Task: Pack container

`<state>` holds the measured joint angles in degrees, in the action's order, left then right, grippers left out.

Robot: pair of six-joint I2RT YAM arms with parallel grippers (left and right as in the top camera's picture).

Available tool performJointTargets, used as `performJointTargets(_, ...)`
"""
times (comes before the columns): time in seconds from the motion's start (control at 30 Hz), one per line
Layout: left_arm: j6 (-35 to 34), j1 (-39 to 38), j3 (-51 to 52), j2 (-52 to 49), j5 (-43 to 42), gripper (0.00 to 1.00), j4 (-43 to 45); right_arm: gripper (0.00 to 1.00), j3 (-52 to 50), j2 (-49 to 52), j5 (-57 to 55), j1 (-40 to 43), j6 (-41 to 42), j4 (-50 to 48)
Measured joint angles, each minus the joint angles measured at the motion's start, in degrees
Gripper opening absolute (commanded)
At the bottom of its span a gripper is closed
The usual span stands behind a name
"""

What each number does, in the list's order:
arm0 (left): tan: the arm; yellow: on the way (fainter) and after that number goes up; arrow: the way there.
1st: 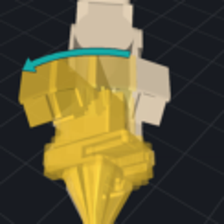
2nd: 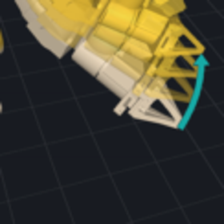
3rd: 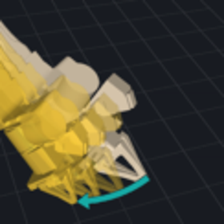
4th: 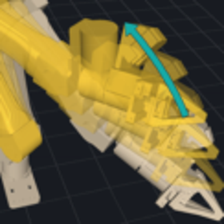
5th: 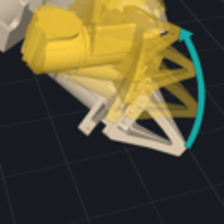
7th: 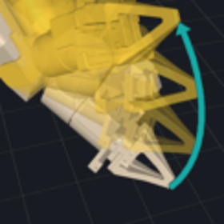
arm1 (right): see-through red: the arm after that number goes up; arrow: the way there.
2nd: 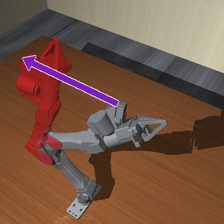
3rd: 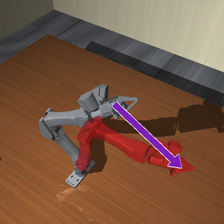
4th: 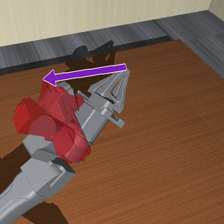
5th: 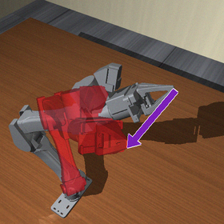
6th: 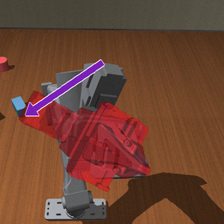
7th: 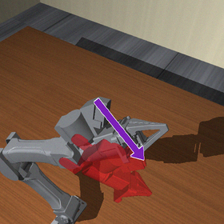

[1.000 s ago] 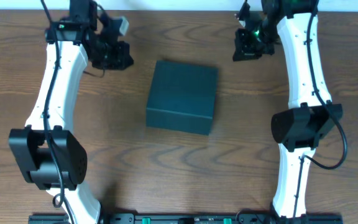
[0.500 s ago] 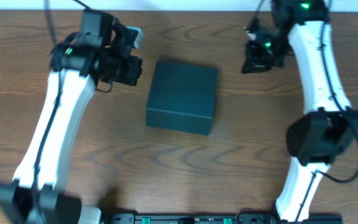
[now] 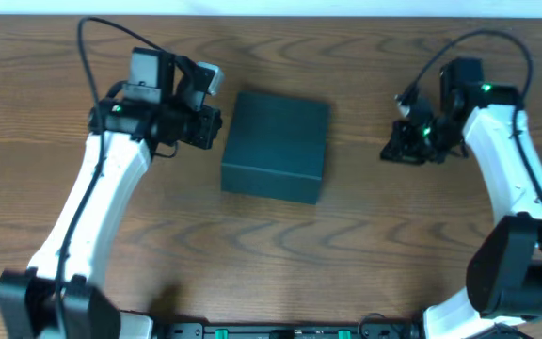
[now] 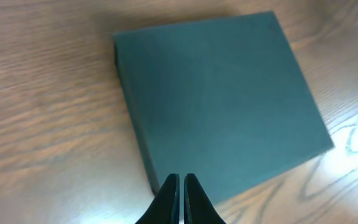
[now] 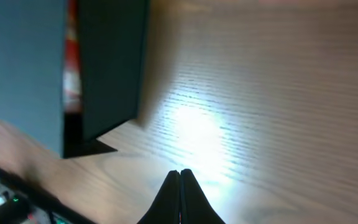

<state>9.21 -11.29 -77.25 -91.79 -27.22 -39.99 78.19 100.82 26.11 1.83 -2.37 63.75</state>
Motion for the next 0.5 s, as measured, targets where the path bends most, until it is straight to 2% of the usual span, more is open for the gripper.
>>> performJointTargets(0.13, -0.9, -3.0, 0.0, -5.8, -0.9, 0.06, 4.8, 0.02, -5.3, 0.0, -0.2, -6.4, 1.2, -10.1)
performJointTargets(0.27, -3.3, -5.0, 0.0, -9.1, -1.1, 0.06, 8.5, 0.02, -7.3, 0.1, -2.2, -11.2, 6.3, -20.9)
performJointTargets(0.5, -4.7, -5.9, 0.0, -10.7, -1.3, 0.06, 9.1, 0.02, -7.3, 6.5, -3.8, -12.0, 15.6, -29.5)
